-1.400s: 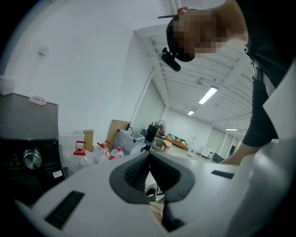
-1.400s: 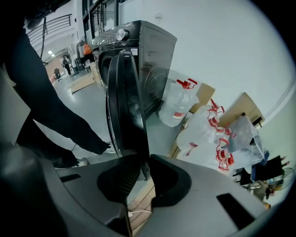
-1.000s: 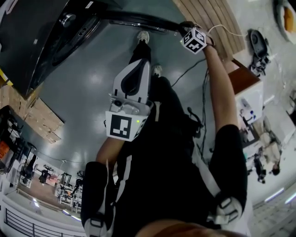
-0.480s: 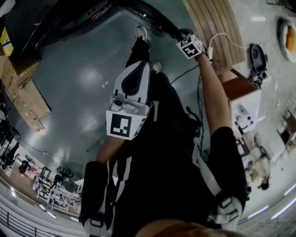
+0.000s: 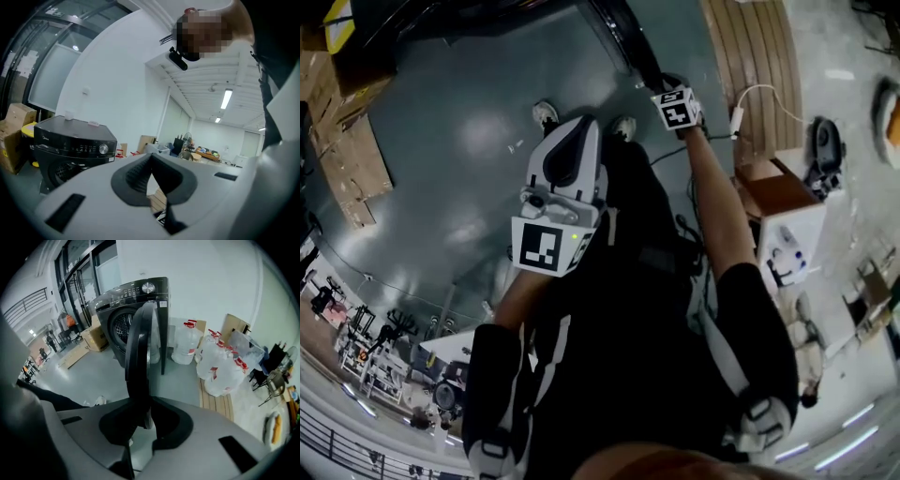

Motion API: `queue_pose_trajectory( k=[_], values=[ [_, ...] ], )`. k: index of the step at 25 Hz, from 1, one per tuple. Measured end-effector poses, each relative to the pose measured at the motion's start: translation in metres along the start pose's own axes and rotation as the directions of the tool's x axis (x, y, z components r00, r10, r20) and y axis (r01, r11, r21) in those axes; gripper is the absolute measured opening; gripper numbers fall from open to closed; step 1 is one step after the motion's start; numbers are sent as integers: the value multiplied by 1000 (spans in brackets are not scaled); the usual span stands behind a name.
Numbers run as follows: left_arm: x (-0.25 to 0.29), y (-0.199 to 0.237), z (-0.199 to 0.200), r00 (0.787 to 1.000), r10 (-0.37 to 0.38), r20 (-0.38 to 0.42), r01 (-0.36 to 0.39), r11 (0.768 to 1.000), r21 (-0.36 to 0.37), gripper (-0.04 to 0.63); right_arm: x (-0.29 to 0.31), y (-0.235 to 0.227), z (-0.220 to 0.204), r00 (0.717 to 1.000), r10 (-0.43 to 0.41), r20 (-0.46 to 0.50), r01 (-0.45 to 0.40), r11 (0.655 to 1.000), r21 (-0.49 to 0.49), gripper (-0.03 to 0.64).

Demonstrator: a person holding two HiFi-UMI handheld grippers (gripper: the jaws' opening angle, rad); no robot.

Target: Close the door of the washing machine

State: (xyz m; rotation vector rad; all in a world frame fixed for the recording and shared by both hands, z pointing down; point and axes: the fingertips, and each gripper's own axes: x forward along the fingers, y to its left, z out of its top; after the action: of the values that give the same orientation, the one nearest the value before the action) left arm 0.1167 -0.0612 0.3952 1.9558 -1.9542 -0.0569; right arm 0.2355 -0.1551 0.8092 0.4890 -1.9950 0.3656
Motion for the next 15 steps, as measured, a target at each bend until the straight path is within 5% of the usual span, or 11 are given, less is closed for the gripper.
queue_pose_trajectory(
  k=[15],
  values=[
    [-79,89,-2,996,77,33,-75,996,-55,6,16,113,18,1000,8,17,-10,993,121,60]
  ],
)
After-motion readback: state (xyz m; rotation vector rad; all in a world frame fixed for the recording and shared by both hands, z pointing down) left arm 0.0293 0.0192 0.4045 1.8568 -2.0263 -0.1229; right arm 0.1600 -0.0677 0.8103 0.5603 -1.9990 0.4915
